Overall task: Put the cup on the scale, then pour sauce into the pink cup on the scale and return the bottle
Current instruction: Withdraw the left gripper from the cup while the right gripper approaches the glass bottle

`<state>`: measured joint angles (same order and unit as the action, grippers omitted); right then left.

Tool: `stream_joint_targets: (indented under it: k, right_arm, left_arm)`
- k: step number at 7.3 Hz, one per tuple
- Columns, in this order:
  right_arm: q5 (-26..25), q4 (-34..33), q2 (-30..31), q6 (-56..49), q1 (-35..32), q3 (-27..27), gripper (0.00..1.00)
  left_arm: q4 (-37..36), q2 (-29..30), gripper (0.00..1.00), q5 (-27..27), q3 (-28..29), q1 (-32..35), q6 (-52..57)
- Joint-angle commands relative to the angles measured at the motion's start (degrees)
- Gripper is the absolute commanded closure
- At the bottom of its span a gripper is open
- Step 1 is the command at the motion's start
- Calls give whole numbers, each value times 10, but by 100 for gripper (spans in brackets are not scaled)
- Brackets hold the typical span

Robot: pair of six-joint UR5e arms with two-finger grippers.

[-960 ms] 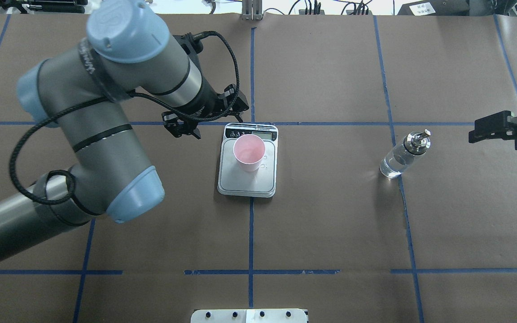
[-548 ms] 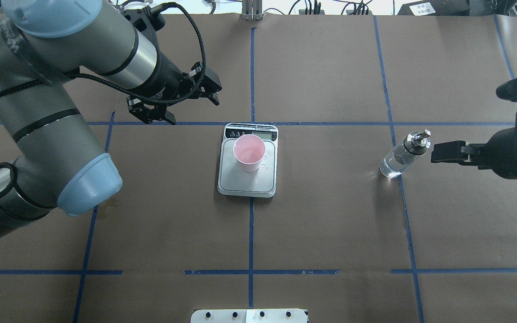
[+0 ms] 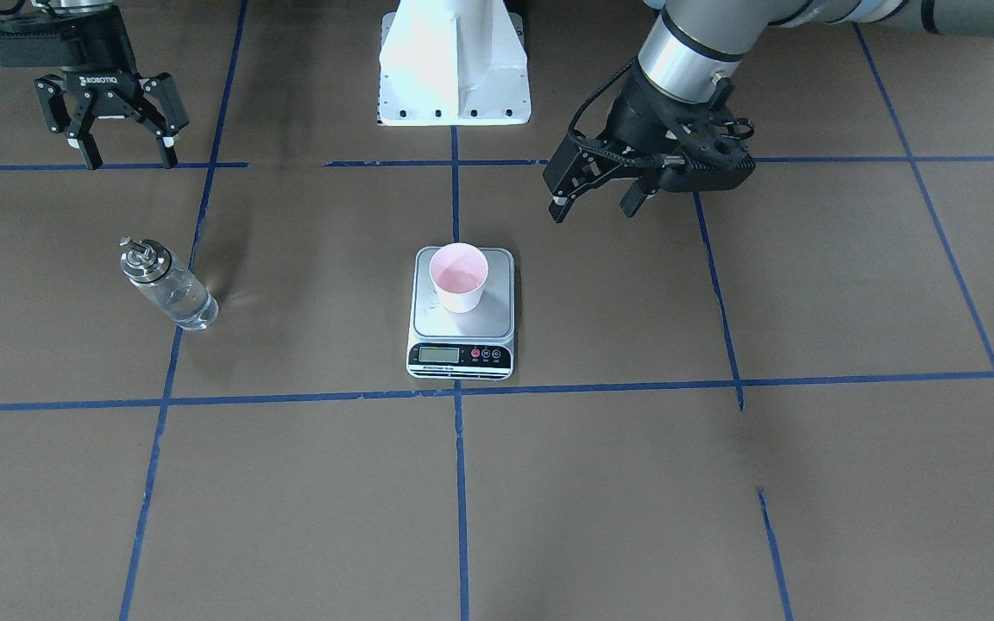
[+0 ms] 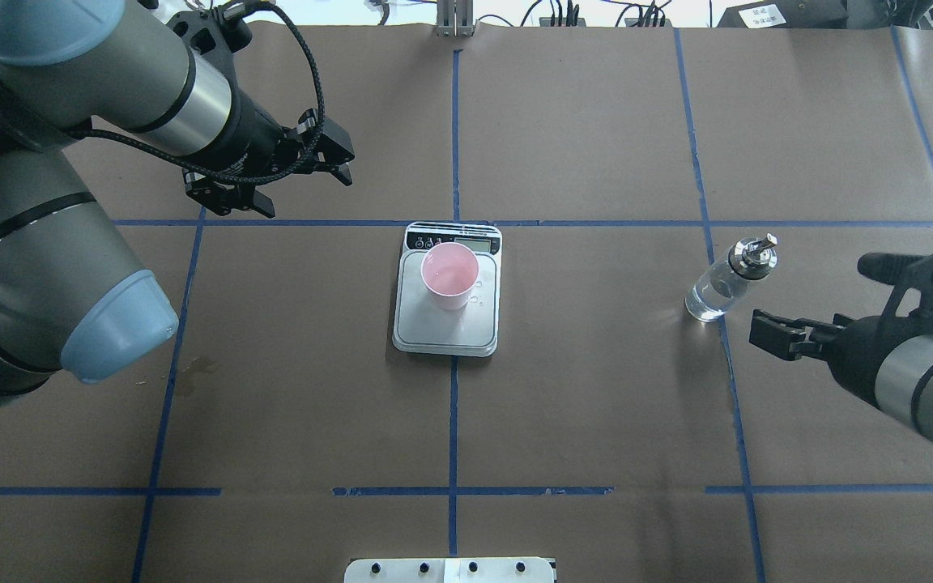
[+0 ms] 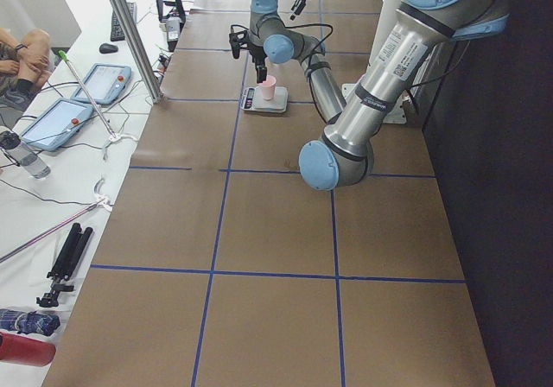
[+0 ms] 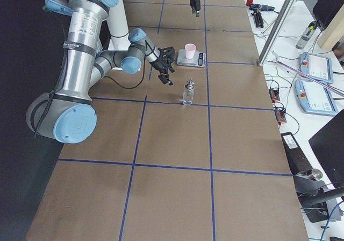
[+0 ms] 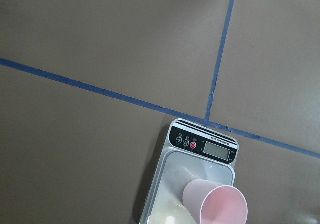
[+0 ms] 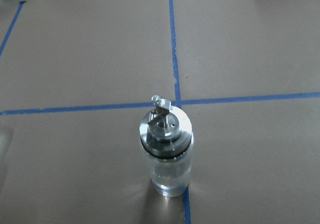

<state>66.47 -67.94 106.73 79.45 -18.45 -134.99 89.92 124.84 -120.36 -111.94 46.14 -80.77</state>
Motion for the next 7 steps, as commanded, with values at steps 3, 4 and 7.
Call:
stream_joint_targets:
  k: [3,4,7]
  right_arm:
    - [-288,258,2,39,134,209,0]
    - [-302,260,1,13,134,215,0]
    - [-336,260,-10,9,136,239,0]
  left_arm:
    - [2,-23,0,-1,1,12,45]
    - [2,-23,0,0,1,12,45]
    - [1,-35,0,5,0,13,62]
